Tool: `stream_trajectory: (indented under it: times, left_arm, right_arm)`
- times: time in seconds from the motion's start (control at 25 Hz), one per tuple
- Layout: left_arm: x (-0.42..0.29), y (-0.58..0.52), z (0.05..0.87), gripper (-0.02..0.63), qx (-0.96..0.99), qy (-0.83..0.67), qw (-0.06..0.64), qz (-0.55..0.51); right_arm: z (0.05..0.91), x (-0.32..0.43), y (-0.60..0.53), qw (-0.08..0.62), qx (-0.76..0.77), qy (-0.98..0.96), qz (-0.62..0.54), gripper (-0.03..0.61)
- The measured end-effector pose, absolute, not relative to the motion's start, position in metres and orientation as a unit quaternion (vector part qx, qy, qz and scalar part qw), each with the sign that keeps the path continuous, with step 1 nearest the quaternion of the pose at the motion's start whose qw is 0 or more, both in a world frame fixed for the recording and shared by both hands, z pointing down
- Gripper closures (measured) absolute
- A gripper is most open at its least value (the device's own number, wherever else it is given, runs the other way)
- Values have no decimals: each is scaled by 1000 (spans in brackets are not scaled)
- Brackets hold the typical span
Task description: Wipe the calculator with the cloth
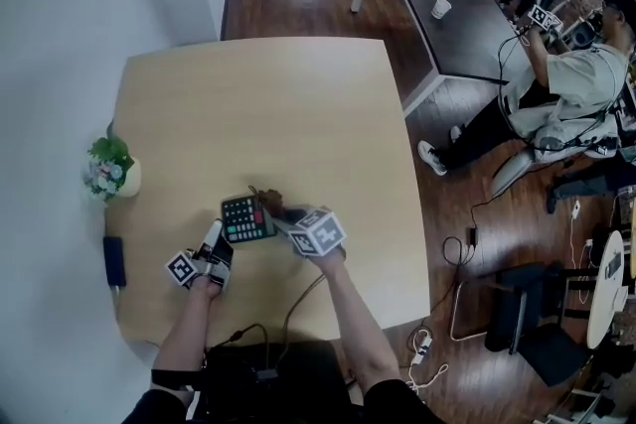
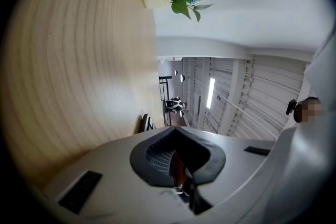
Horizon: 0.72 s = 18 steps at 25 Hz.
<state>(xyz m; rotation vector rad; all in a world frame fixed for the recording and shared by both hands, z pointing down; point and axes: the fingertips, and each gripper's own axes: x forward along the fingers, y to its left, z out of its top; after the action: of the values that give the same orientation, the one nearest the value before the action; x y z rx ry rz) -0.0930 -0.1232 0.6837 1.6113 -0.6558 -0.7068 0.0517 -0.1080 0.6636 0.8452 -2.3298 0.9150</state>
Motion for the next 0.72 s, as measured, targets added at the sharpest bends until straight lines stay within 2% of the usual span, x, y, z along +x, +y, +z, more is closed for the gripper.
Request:
stream_trajectory:
  times: [0.2, 0.28, 0.48, 0.64, 0.72]
  left_arm:
    - [-95, -123, 683, 612, 691, -283, 589, -309]
    - [-96, -121, 680, 612, 692, -281, 585, -315]
    - [-77, -73, 660, 481, 721, -248, 590, -266]
    - [-48, -48, 673, 394, 689, -265, 624, -258]
    - [-45, -54, 677, 377, 672, -285, 626, -274]
  right_arm:
    - [684, 41, 5, 218, 273, -823, 448, 514]
    - [687, 54, 10, 215, 292, -812, 458, 514]
    - [660, 104, -113, 196, 383, -827, 361, 514]
    - [664, 75, -197, 216, 332, -856, 331, 512]
    - [678, 50, -203, 244, 282, -865, 336, 512]
